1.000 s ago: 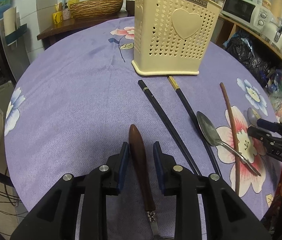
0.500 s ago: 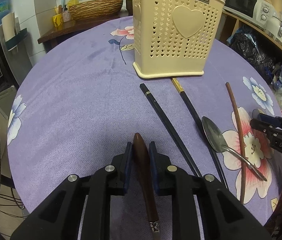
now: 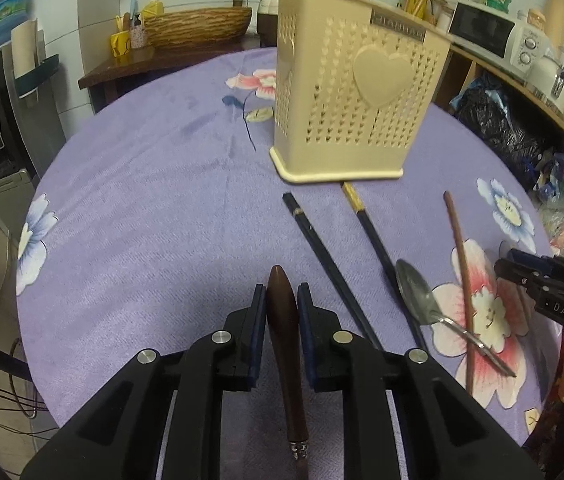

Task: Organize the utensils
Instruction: 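Lift the silver spoons with the right tool while the left holds the brown-handled spoon, then carry both held spoons upright over the beige holder and lower them in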

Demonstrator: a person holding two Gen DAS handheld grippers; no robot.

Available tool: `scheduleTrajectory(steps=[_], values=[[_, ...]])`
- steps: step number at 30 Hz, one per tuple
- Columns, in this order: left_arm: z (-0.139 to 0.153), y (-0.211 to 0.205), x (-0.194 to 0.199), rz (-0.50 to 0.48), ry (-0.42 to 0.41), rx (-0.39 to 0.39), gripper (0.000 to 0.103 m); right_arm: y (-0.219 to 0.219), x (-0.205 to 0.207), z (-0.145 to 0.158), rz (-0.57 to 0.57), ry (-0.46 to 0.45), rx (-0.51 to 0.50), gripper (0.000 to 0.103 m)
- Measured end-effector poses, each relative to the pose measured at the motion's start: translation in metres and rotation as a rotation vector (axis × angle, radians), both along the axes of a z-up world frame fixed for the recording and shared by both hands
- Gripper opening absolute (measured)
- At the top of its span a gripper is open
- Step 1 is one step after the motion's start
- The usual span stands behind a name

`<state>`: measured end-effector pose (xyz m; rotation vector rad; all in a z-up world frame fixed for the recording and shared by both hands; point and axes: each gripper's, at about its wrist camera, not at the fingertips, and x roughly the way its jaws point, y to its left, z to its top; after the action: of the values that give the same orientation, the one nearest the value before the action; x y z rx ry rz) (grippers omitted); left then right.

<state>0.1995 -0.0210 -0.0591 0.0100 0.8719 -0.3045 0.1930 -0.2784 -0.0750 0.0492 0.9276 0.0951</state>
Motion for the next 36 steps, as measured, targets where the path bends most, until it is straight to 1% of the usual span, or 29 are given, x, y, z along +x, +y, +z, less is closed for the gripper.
scheduleTrajectory(steps=[4,11,14,17,23,28,36], values=[[0.025,0.008,-0.005,-0.006,-0.052,-0.038,0.016,-0.007,-0.008,0.019,0.005,-0.048,0.062,0.037],[0.064,0.024,-0.016,-0.009,-0.145,-0.096,0.016,-0.015,-0.029,0.070,0.031,-0.183,0.144,0.037],[0.082,0.029,-0.023,-0.008,-0.196,-0.107,0.016,-0.021,-0.033,0.085,0.034,-0.221,0.185,0.037],[0.089,0.031,-0.023,0.002,-0.218,-0.111,0.016,-0.025,-0.035,0.096,0.033,-0.250,0.199,0.037],[0.095,0.032,-0.019,0.006,-0.230,-0.125,0.016,-0.027,-0.029,0.102,0.044,-0.256,0.211,0.037],[0.098,0.032,-0.021,0.007,-0.238,-0.135,0.016,-0.030,-0.028,0.102,0.041,-0.256,0.227,0.037],[0.104,0.034,-0.015,0.004,-0.247,-0.146,0.016,-0.025,-0.024,0.108,0.060,-0.265,0.217,0.037]])
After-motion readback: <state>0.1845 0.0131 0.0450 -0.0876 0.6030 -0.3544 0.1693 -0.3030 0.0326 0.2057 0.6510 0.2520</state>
